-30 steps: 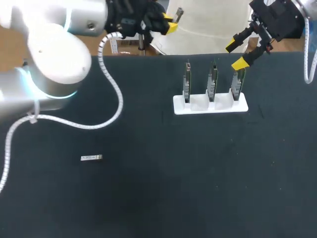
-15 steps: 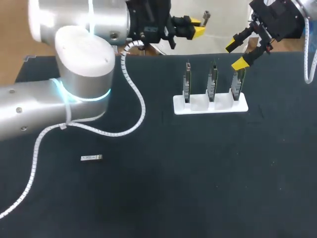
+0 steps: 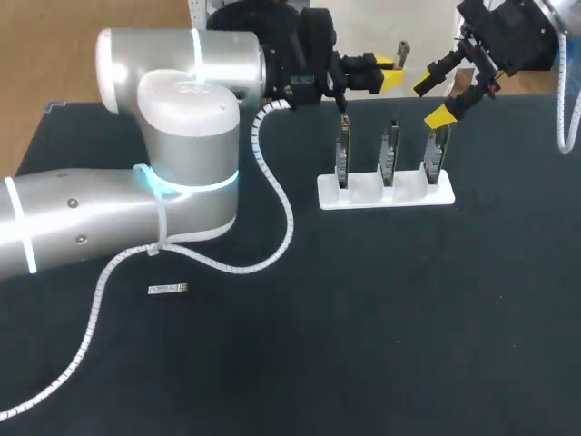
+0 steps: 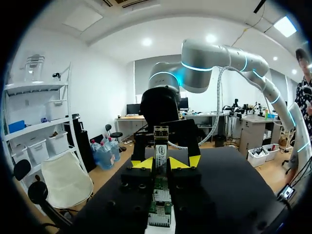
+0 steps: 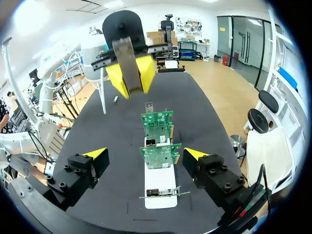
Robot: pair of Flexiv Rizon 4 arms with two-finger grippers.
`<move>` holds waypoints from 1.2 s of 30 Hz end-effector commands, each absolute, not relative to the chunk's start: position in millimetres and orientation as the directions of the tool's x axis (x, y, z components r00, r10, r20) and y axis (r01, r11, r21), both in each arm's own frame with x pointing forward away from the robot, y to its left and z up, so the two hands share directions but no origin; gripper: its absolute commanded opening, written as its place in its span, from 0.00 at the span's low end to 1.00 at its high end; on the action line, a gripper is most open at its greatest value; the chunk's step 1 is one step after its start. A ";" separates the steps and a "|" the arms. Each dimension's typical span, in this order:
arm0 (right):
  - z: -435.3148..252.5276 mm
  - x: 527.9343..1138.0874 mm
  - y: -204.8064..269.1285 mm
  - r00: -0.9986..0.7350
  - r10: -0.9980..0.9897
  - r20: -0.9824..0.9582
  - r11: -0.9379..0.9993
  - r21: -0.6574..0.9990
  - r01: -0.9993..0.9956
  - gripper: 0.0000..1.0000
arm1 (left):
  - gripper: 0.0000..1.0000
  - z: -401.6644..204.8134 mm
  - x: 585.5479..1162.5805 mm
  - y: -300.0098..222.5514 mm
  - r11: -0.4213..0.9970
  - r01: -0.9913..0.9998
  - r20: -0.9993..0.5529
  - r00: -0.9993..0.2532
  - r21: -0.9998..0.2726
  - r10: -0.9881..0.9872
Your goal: Pick up the optical module with the left hand, and insert it into the network port with the right hand.
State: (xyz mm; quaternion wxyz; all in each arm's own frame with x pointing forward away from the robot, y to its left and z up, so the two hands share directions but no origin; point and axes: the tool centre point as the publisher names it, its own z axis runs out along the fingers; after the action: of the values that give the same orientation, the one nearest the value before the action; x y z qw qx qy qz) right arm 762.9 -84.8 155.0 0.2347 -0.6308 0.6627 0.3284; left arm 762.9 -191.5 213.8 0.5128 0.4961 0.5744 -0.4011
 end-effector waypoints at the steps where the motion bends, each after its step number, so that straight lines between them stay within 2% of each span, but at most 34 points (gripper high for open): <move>1: 154.8 763.4 -84.9 -0.094 -0.681 -0.726 -0.012 0.139 -0.990 1.00 | 0.00 200.2 768.8 -197.0 0.163 0.986 -0.988 0.015 0.040 0.154; 18: 154.8 763.4 -84.9 -0.094 -0.681 -0.726 -0.012 0.139 -0.990 1.00 | 0.00 185.4 770.7 -201.3 0.057 0.998 -0.983 0.028 0.038 0.180; 36: 154.8 763.4 -84.9 -0.094 -0.681 -0.726 -0.012 0.139 -0.990 1.00 | 0.00 181.3 766.2 -200.7 0.044 0.999 -0.983 0.015 0.023 0.181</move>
State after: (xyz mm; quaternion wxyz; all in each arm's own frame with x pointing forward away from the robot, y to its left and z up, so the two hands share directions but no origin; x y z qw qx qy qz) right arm 762.8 -84.8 155.0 0.2347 -0.6308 0.6627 0.3284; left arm 765.7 -200.4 181.9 0.4681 0.5368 0.5502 -0.4359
